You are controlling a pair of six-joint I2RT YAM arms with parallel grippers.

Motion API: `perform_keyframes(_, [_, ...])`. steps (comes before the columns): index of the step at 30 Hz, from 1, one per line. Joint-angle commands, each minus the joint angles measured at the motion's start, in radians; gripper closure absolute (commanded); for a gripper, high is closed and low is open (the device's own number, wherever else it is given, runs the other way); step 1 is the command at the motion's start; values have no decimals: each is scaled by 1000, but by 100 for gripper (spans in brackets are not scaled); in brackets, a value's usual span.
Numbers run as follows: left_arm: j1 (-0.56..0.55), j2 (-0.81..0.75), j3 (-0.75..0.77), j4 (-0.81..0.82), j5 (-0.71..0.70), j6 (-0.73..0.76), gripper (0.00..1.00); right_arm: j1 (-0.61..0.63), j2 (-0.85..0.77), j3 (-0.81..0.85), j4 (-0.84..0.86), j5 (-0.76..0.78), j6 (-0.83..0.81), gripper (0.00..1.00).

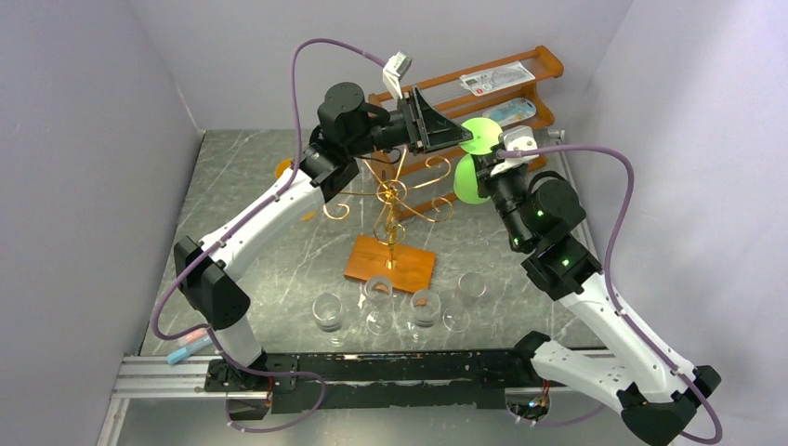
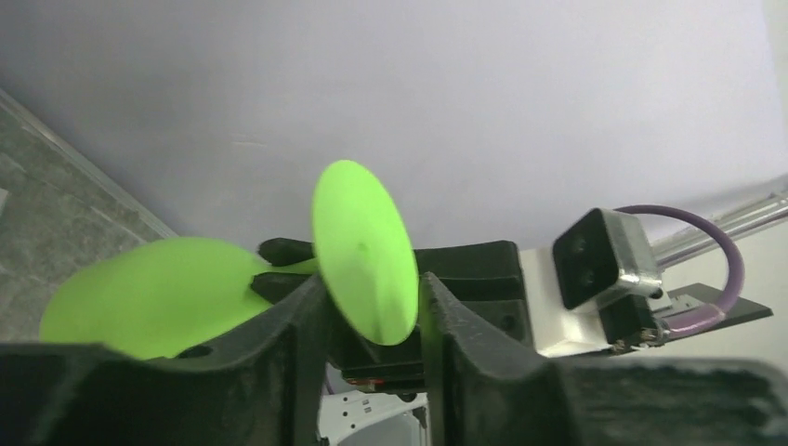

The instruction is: Place the wine glass upside down on the wine glass rack

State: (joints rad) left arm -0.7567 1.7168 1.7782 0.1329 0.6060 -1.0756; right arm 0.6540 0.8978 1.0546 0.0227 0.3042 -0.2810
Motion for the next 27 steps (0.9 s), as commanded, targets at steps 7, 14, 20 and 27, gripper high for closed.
perform_keyframes(7, [-12, 4, -1, 32, 71, -20, 95, 4, -17, -55, 61, -89, -42, 100])
perform_keyframes(14, [-8, 9, 17, 82, 45, -63, 95, 5, -65, -60, 43, -25, 76, 40])
perform_keyframes(20, [21, 57, 69, 74, 12, -107, 95, 3, -206, -108, 8, 21, 170, 18])
perform_keyframes(27, [85, 60, 8, 58, -33, -128, 95, 4, -313, -107, -102, 57, 364, 17])
